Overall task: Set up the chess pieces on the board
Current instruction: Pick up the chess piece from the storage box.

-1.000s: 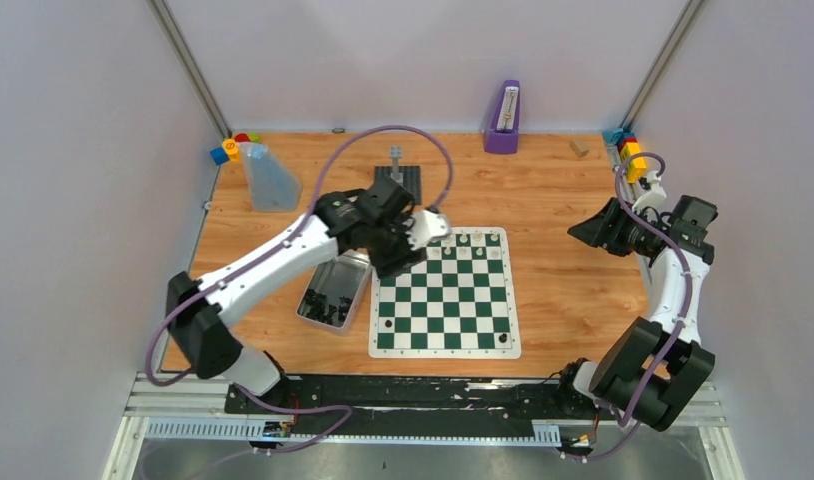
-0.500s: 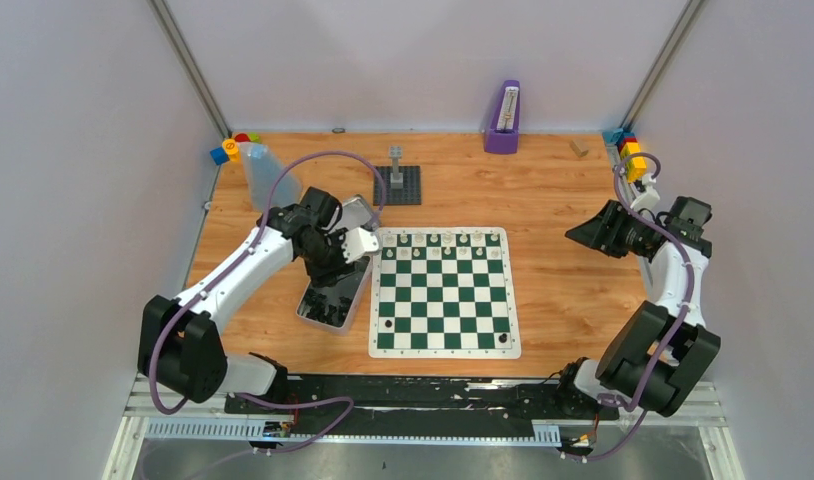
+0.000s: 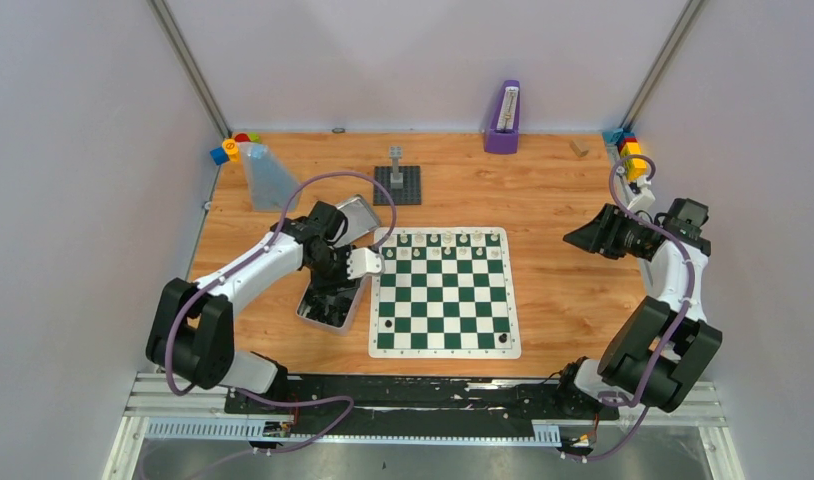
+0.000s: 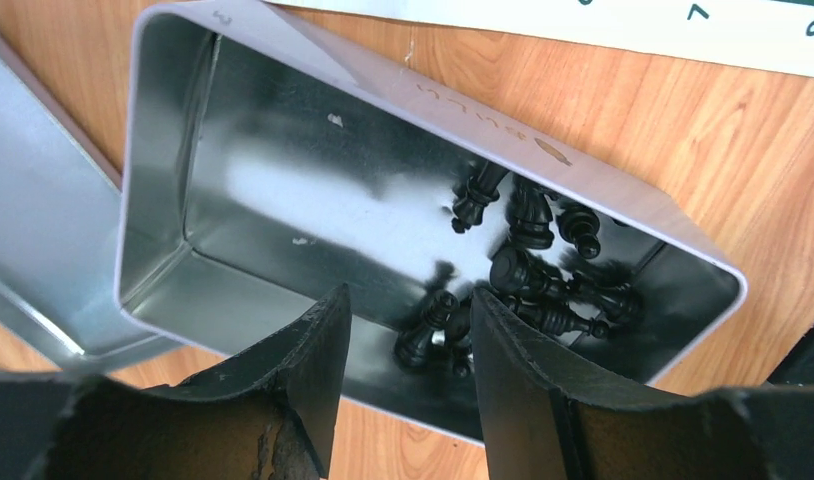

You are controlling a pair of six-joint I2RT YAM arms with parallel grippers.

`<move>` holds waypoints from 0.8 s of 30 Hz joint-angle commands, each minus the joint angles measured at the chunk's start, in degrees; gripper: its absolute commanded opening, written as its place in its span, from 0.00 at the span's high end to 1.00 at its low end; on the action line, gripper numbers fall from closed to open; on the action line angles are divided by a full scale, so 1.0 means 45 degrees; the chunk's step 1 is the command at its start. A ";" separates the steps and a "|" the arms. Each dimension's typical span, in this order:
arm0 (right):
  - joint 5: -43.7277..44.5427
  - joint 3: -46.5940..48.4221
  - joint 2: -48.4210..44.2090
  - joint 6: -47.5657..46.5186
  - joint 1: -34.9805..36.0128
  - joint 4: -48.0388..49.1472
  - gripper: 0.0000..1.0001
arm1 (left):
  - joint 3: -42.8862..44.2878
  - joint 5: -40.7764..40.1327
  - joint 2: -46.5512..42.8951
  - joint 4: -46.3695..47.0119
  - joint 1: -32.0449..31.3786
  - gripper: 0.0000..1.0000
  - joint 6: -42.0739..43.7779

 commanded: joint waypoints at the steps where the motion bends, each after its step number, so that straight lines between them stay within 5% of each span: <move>1: -0.0444 0.0095 0.0115 -0.0521 0.0032 -0.0045 0.44 | 0.0311 0.0570 0.0711 0.0437 0.0076 0.45 0.0462; 24: -0.0824 0.0194 0.0508 -0.0699 0.0033 -0.0432 0.45 | -0.0729 0.1345 0.1416 0.1732 0.0076 0.52 0.2586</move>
